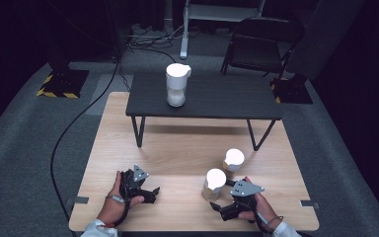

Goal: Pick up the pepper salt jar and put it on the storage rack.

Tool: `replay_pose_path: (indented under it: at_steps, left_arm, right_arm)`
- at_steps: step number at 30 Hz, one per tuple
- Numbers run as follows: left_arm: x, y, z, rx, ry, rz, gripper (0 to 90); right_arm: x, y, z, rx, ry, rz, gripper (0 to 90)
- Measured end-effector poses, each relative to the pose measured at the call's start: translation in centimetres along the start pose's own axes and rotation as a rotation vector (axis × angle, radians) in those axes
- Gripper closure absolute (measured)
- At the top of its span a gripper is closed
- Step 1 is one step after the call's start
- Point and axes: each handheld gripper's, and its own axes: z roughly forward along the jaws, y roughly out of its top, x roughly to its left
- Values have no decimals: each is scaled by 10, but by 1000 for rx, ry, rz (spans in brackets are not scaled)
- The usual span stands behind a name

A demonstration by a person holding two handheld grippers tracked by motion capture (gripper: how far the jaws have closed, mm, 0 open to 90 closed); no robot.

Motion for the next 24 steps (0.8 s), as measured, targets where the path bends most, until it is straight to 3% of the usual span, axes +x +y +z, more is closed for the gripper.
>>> replay_pose_path:
  at_steps: [18, 24]
  left_arm:
    - [0, 0, 0, 0, 0, 2, 0]
    - [0, 0, 0, 0, -1, 2, 0]
  right_arm:
    - [8, 3, 16, -42, -36, 48, 52]
    - [9, 1, 18, -73, -52, 92, 129]
